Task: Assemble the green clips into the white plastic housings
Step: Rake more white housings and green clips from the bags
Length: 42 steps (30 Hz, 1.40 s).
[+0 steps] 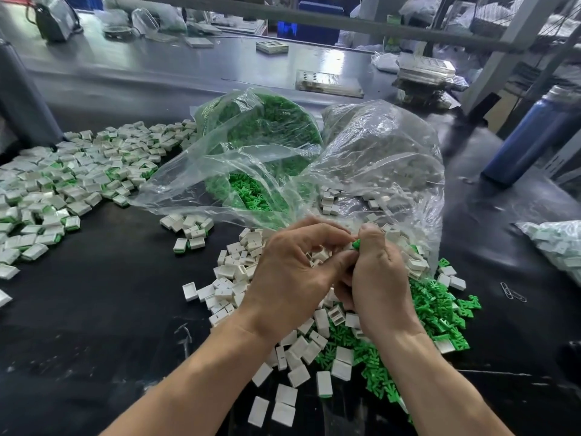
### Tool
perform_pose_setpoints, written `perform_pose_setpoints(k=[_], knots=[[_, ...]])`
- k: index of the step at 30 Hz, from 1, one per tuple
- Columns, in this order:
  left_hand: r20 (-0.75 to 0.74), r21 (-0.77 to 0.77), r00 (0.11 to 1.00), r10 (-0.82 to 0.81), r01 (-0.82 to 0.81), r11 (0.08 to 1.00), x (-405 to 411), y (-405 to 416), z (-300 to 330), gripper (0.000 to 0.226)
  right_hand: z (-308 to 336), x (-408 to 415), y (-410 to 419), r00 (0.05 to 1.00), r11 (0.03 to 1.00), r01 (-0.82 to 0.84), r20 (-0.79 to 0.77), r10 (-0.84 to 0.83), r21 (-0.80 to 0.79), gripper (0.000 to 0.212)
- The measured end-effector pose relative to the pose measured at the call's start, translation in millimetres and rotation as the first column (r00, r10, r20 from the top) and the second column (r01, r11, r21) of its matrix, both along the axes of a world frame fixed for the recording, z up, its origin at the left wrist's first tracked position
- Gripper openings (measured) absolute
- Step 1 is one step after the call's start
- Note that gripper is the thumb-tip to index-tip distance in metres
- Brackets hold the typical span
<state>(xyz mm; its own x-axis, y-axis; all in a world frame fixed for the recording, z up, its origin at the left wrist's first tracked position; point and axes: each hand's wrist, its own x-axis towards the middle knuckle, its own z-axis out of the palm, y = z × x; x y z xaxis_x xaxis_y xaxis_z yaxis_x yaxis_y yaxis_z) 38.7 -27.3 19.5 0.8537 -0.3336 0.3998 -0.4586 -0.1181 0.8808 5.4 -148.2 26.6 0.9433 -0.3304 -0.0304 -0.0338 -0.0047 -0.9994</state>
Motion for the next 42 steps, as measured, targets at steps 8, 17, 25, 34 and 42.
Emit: perform_pose_setpoints(k=[8, 17, 25, 34, 42], knots=[[-0.02, 0.005, 1.0, 0.001, -0.001, 1.0, -1.9, -0.6, 3.3, 0.011, -3.9, -0.3, 5.4, 0.998, 1.0, 0.025, 0.056, -0.026, 0.012, 0.068], [-0.019, 0.023, 1.0, -0.009, 0.009, 1.0, 0.2, -2.5, -0.7, 0.013, -5.1, 3.8, 5.4, 0.998, 0.985, 0.036, 0.046, -0.045, 0.171, 0.057], [-0.009, 0.025, 1.0, 0.021, -0.02, 0.999, -1.6, -5.1, -4.5, 0.012, -6.2, 3.0, 4.5, 0.994, 0.999, 0.052, 0.095, -0.051, -0.004, 0.065], [-0.033, -0.01, 0.999, 0.025, -0.025, 1.0, -2.9, -5.5, -4.9, 0.011, -8.7, 4.0, 3.6, 0.997, 0.999, 0.04, 0.072, -0.037, -0.036, 0.063], [-0.03, -0.011, 0.999, 0.035, -0.036, 0.999, -2.1, -4.8, -6.1, 0.011, -11.5, 6.1, 2.2, 0.997, 0.998, 0.048, 0.061, -0.045, -0.05, 0.066]])
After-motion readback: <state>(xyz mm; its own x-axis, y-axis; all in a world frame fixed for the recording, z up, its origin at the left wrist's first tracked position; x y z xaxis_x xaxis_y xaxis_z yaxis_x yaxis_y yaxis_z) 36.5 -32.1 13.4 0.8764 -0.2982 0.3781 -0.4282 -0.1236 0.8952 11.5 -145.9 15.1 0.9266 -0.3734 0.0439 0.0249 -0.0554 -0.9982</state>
